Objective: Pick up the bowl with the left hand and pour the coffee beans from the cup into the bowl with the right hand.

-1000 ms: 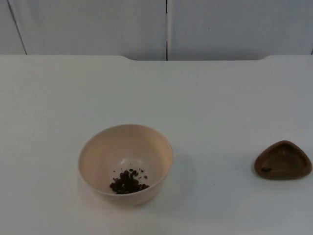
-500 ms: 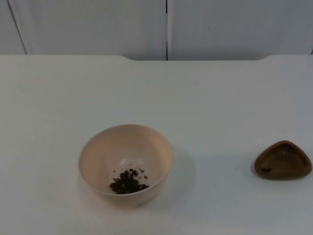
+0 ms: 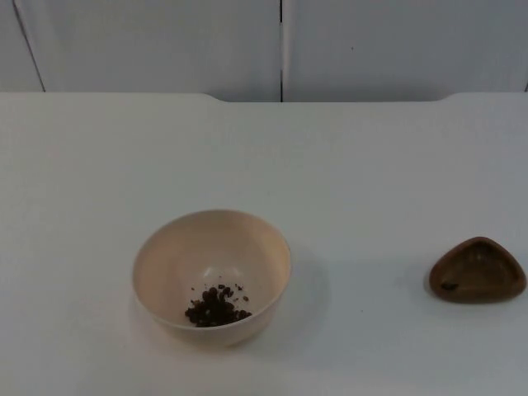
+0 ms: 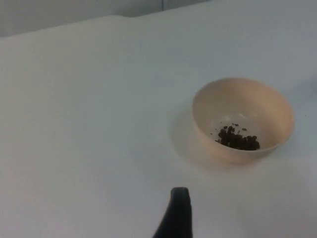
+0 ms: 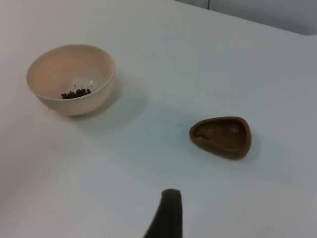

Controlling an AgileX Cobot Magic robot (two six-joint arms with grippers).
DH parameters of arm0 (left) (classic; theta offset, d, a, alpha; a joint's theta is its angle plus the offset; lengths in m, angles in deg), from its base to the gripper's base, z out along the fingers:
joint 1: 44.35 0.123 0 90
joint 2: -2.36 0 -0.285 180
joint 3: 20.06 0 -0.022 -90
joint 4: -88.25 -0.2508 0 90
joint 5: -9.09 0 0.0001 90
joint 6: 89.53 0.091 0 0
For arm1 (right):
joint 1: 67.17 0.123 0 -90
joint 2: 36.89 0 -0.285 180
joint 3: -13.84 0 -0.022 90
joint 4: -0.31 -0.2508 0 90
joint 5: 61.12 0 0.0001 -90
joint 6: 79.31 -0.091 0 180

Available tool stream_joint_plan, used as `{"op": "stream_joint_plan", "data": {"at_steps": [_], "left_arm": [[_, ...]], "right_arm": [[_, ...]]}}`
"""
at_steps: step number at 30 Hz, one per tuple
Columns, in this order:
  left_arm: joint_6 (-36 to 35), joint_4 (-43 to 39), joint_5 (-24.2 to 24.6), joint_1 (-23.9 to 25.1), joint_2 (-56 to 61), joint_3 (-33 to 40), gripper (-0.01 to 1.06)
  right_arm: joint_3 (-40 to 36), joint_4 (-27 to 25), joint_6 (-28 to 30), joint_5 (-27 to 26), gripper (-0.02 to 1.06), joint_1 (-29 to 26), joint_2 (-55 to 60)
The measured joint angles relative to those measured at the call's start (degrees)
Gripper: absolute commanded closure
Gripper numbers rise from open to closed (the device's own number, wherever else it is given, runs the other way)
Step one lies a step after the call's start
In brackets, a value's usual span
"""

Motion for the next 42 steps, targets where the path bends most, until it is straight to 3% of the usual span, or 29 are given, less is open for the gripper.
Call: {"op": "stream_joint_plan", "data": {"at_steps": [31, 33, 35, 36, 39, 42], "left_arm": [[1.5, 0.2, 0.1, 0.0, 0.0, 0.0, 0.32], [1.7, 1.1, 0.1, 0.0, 0.0, 0.0, 0.28], [1.8, 1.1, 0.1, 0.0, 0.0, 0.0, 0.16], [1.8, 1.1, 0.1, 0.0, 0.0, 0.0, 0.16], [1.9, 1.5, 0.1, 0.0, 0.0, 0.0, 0.0], [1.9, 1.5, 0.1, 0.0, 0.0, 0.0, 0.0]], "right_arm": [[0.0, 0.0, 0.0, 0.0, 0.32, 0.0, 0.0], [0.0, 0.0, 0.0, 0.0, 0.32, 0.0, 0.0], [0.0, 0.0, 0.0, 0.0, 0.28, 0.0, 0.0], [0.0, 0.0, 0.0, 0.0, 0.28, 0.0, 0.0], [0.0, 0.0, 0.0, 0.0, 0.1, 0.0, 0.0], [0.0, 0.7, -0.8, 0.0, -0.01, 0.0, 0.0]]}}
